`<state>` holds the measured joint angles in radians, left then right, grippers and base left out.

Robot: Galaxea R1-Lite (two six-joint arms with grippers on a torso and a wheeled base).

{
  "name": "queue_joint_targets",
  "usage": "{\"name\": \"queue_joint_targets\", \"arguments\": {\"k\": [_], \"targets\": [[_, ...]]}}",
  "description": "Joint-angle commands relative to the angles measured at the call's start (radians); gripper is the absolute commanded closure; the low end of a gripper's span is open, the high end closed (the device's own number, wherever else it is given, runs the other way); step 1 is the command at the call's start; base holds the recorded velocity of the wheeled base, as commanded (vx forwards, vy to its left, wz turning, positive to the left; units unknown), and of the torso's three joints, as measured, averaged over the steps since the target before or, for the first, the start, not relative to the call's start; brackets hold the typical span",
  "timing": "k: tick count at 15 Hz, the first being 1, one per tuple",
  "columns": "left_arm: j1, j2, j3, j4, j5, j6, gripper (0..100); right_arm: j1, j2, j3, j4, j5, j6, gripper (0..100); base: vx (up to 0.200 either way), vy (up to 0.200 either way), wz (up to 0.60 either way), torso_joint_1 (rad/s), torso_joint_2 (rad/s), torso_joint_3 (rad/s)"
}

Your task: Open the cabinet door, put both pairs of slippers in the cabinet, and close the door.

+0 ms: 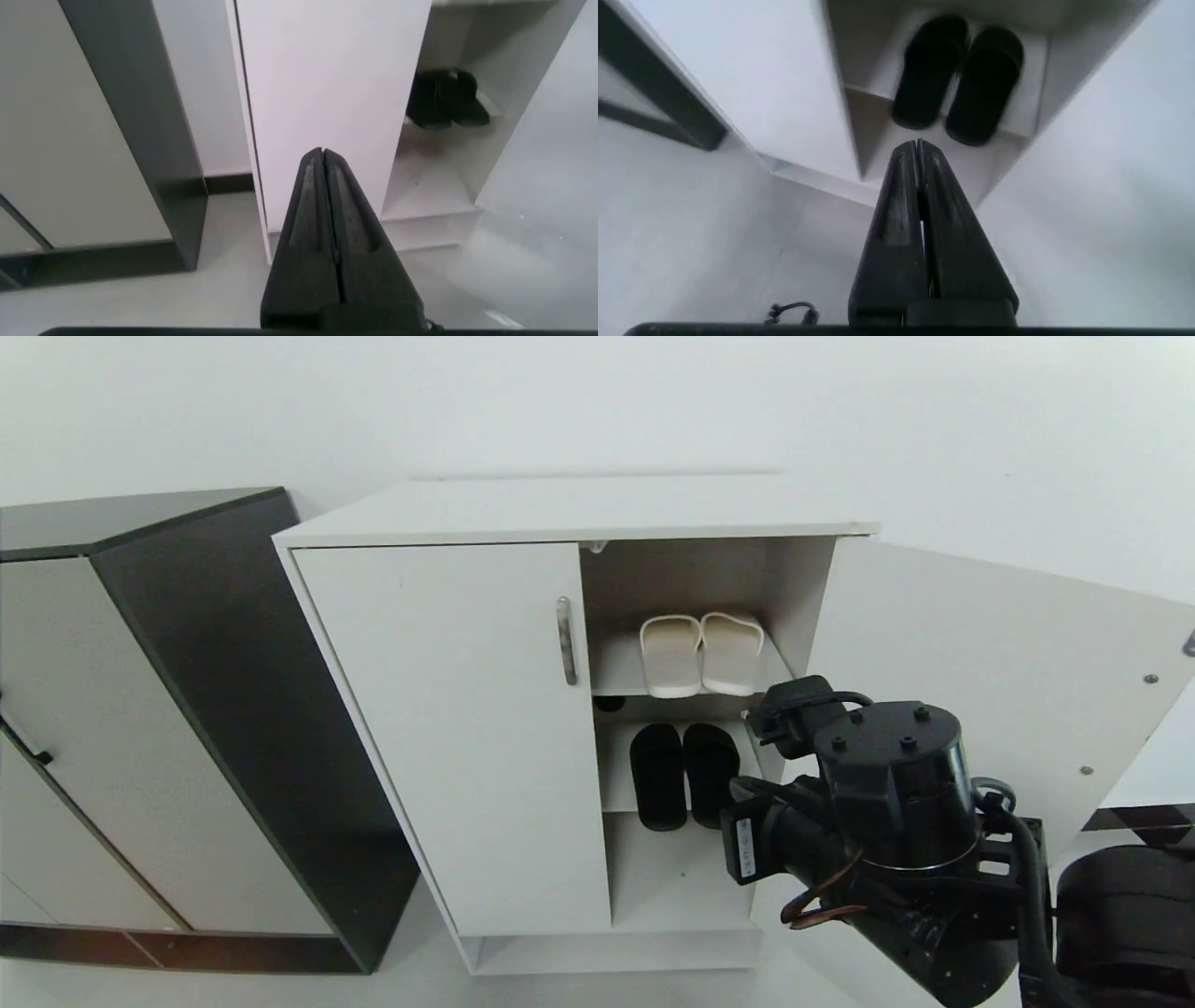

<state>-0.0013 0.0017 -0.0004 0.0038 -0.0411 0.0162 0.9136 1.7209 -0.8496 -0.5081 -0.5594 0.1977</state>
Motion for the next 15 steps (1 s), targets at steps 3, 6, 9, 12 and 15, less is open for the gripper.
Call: {"name": "queue_joint_targets", "arguments": {"k": [3,6,9,12,15], "targets": [[0.000,0.000,0.000,0.001,0.001,-0.001,100,-0.001,0.000,0.004,0.000,-0.001,0.000,100,0.000,0.000,0.00,0.113,-0.47,-0.347],[0.000,0.000,0.000,0.001,0.000,0.001,100,0.001,0.000,0.004,0.000,-0.001,0.000,100,0.000,0.000,0.00,0.134,-0.47,-0.328],[0.000,0.000,0.000,0.001,0.000,0.001,100,0.001,0.000,0.004,0.000,-0.001,0.000,100,0.000,0.000,0.00,0.160,-0.47,-0.320],[0.000,0.000,0.000,0.001,0.000,0.001,100,0.001,0.002,0.006,0.000,-0.001,0.000,100,0.000,0.000,0.00,0.172,-0.49,-0.315],[0.000,0.000,0.000,0.001,0.000,0.001,100,-0.001,0.003,0.006,0.000,-0.001,0.000,100,0.000,0.000,0.00,0.193,-0.51,-0.308]]}}
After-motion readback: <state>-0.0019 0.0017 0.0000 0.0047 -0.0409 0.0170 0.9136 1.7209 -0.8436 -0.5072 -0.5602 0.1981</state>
